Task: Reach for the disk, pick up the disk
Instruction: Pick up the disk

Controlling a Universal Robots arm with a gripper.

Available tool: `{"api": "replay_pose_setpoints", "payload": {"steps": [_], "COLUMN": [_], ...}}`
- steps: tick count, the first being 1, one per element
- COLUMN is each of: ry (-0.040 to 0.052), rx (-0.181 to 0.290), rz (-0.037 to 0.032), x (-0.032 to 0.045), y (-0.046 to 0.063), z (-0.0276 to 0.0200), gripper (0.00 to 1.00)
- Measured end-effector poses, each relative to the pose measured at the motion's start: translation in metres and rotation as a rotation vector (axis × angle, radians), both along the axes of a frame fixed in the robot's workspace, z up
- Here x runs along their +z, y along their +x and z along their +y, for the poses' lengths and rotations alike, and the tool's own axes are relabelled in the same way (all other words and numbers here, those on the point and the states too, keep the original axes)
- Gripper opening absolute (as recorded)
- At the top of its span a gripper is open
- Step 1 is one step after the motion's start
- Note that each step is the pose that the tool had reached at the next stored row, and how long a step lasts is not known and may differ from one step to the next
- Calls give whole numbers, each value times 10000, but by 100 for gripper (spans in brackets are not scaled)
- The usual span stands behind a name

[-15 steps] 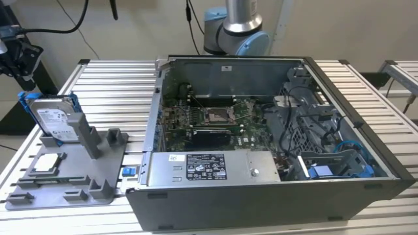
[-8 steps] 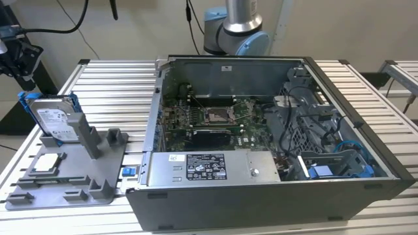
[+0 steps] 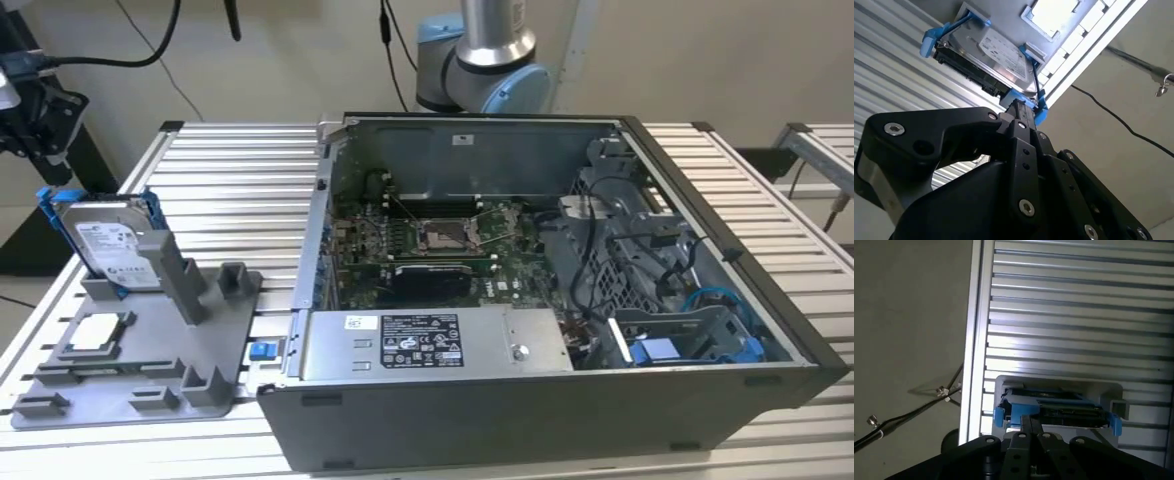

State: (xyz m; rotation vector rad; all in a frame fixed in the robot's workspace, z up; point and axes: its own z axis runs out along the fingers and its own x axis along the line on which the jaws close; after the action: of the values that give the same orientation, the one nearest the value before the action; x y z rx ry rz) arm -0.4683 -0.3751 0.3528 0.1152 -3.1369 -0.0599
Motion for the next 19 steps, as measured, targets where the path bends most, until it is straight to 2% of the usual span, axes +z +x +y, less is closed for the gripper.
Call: {"api": "replay_pose_setpoints", "payload": {"steps": [11, 19], "ry": [0, 0], "rx": [1467, 2845], "rz": [-1, 0], "x": [0, 0], "y": [0, -2], "z": [0, 0], "gripper": [0, 0]}}
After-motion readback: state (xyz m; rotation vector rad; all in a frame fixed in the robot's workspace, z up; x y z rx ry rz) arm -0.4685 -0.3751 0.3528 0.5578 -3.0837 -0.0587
